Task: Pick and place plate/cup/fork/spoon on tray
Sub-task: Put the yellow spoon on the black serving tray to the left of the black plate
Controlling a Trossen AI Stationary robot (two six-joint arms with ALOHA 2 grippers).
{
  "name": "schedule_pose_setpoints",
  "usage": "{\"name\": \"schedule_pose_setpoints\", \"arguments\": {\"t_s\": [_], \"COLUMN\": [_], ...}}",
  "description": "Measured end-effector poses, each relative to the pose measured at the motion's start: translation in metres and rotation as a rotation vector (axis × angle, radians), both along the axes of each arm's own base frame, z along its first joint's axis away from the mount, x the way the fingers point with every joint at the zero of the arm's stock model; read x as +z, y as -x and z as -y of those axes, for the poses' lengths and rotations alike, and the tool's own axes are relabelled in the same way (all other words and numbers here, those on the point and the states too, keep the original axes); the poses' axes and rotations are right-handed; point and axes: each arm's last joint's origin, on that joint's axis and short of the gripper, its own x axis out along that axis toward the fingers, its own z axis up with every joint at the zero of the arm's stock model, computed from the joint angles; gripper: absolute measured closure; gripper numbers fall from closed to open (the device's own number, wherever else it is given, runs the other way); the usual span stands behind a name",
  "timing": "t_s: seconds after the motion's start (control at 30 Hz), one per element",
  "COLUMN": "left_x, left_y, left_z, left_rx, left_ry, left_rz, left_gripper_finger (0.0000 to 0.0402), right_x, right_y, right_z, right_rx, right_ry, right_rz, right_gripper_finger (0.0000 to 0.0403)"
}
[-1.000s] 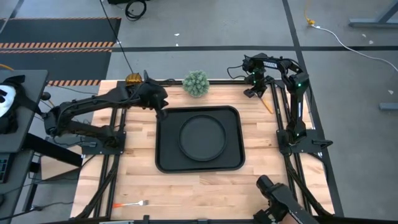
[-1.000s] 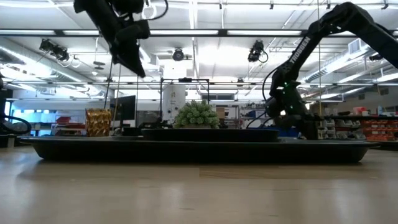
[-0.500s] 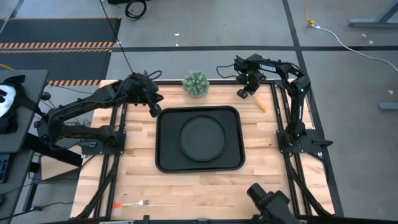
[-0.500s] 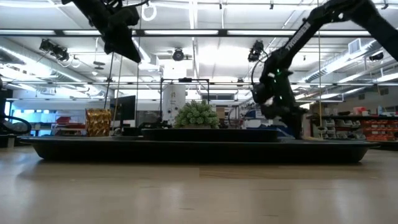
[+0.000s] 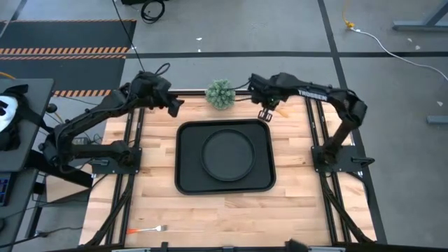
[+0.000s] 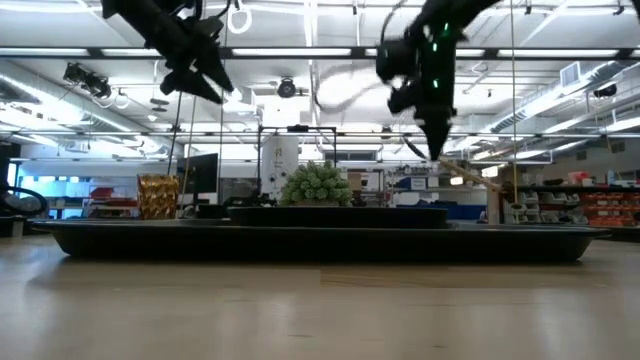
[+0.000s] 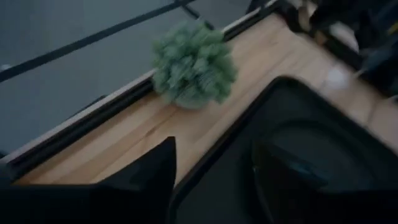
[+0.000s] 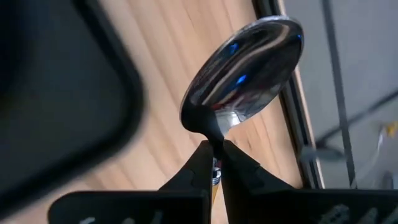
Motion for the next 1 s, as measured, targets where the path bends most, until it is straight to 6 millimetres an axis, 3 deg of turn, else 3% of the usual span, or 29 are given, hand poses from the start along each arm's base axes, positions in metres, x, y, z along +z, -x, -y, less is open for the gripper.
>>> {"name": "schedule_pose_setpoints", "arguments": {"t_s": [0.23,0.5,0.6,0.8,1.0], "left_x": [0.006,-0.052,-0.058,-0.059,-0.049], "left_y": [-0.008,-0.016,-0.019,-0.033,-0.051], "left_z": [-0.002,0.029,0.041,0.058,0.052], "left_rx": [-0.057,-0.088,-0.144,-0.212,-0.182], "left_ry": [-0.053,0.026,0.036,-0.011,0.017], "left_rz": [0.146,0.545,0.676,0.562,0.441], "left_gripper_finger": [0.0171,0.0193,0.0202,0.0216,0.0219], "right_x": [0.031,0.045,0.047,0.047,0.028], "right_y": [-0.029,-0.051,-0.054,-0.063,-0.088], "right_z": [-0.062,-0.095,-0.098,-0.103,-0.115], "right_rx": [0.159,0.268,0.29,0.342,0.406], "right_ry": [0.048,0.095,0.084,0.046,0.009], "right_rz": [0.281,0.477,0.519,0.582,0.503], "right_gripper_finger": [0.0385,0.0387,0.0389,0.0393,0.0393]}}
